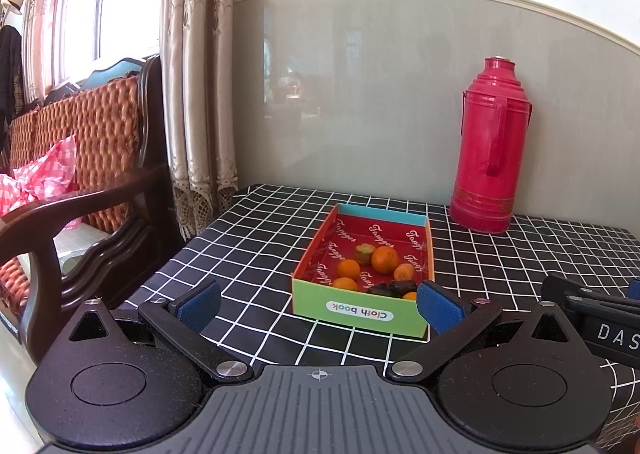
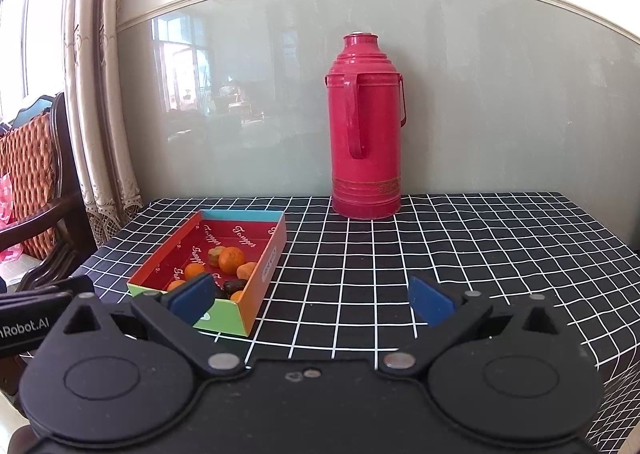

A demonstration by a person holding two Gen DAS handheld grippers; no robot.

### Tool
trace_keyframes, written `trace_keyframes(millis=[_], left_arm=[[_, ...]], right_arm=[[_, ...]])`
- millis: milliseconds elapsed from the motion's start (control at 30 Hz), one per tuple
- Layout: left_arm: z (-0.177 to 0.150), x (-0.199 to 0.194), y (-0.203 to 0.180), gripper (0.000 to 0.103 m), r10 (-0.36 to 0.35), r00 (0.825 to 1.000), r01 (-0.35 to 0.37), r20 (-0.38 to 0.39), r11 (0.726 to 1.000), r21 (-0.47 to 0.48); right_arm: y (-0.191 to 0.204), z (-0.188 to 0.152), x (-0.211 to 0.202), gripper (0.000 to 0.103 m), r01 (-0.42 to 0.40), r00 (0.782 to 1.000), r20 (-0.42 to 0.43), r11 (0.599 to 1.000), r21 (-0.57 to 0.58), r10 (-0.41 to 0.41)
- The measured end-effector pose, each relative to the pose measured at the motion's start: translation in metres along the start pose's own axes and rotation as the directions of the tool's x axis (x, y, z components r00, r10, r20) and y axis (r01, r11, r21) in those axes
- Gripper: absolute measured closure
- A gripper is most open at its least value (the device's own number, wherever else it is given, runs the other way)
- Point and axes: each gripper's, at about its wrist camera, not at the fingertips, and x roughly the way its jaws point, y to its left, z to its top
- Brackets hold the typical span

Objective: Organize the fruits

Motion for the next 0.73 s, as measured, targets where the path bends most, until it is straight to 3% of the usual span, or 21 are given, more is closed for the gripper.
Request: trace_keyframes(millis=[733], left_arm=[[-0.0016,-0.003,-0.0044,0.0,-0.011,1.0,0.011,0.026,1.0,0.019]], right_arm=[[0.005,0.0025,0.0015,0.006,0.049,0.999,0.009,0.998,-0.031,-0.048]])
